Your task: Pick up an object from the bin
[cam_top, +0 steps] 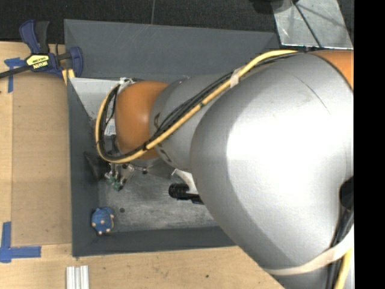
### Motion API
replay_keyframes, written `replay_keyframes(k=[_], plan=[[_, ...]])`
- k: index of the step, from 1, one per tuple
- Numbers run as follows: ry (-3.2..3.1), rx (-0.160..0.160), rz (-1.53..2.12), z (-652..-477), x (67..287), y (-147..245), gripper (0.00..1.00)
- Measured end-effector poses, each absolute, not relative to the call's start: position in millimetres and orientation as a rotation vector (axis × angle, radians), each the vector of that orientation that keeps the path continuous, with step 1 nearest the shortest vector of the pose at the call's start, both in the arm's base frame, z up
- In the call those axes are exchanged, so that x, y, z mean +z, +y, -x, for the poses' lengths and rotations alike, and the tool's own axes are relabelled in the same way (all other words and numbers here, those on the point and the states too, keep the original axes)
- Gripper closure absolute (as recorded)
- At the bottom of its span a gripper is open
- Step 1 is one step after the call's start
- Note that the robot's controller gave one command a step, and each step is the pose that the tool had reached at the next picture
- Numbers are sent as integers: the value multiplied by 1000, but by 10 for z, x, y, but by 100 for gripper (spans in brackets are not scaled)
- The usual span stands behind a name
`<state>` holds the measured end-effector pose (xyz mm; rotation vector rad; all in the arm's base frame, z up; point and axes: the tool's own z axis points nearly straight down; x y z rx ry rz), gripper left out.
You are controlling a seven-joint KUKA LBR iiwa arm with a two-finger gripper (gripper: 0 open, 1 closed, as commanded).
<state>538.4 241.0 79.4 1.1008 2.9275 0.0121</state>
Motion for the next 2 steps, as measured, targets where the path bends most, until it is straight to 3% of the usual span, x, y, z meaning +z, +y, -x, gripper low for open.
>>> replay_keyframes(k=[1, 2], plan=[[2938, 4, -1105, -5403, 1131, 2402, 100], [2937, 6, -1102, -5421, 1644, 2392, 100]])
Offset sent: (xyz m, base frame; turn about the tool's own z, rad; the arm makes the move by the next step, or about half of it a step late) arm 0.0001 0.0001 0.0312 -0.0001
